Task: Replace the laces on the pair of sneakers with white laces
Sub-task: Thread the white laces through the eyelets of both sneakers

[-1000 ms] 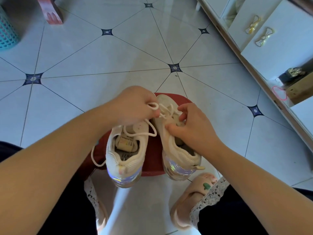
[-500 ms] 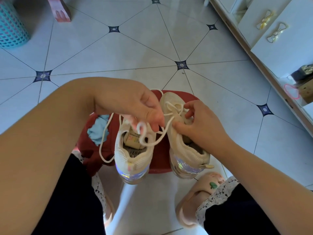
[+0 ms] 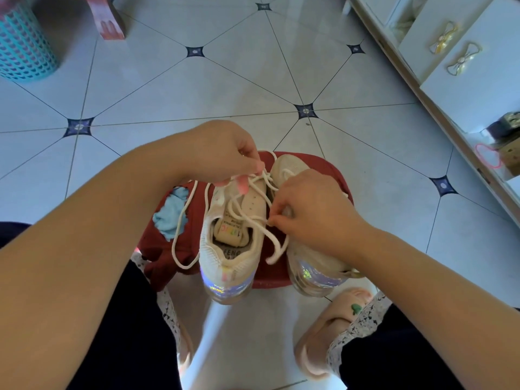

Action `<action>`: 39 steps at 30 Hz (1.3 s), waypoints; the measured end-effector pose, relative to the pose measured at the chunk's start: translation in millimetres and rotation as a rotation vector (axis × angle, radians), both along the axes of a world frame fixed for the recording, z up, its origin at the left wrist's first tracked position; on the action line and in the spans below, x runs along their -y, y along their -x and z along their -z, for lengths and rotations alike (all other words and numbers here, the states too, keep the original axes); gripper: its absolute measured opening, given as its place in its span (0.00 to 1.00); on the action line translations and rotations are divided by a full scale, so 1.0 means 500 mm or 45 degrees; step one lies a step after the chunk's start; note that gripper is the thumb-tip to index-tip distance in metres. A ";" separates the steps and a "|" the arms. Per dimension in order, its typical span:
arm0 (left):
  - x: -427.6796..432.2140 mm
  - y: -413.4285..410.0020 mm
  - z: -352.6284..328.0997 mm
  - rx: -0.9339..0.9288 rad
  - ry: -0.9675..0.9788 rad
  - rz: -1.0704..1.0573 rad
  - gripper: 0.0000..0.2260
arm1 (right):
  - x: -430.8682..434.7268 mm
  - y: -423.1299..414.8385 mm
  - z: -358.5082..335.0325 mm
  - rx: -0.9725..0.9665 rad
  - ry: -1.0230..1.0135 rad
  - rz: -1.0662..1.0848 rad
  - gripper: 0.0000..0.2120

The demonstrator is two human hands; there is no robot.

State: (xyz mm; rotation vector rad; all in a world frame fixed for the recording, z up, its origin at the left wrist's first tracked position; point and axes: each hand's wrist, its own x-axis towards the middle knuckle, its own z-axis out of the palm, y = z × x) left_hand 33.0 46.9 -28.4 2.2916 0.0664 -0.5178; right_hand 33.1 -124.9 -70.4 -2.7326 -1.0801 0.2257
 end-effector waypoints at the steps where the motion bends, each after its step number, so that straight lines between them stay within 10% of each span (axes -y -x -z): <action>1: 0.001 0.000 0.001 0.019 0.021 -0.011 0.05 | 0.002 -0.003 -0.006 -0.018 -0.096 0.053 0.07; 4: 0.000 -0.003 0.005 0.055 0.034 -0.040 0.05 | 0.014 -0.022 -0.031 -0.185 -0.389 0.226 0.03; 10: 0.012 -0.005 0.015 0.072 0.054 -0.043 0.04 | -0.004 0.011 0.004 0.062 0.031 -0.083 0.09; 16: 0.005 -0.012 0.022 0.174 0.044 -0.204 0.10 | 0.026 -0.041 -0.049 -0.338 -0.745 0.606 0.05; 23: 0.037 -0.003 0.015 -0.204 0.584 -0.255 0.23 | 0.030 -0.031 -0.067 -0.506 -0.977 0.593 0.03; 33: 0.042 -0.023 0.001 -0.162 1.330 -0.681 0.06 | 0.043 -0.013 -0.049 -0.483 -0.514 0.229 0.09; 39: 0.053 -0.029 0.011 -0.047 1.127 -0.676 0.09 | 0.047 0.008 -0.029 -0.449 -0.261 0.020 0.03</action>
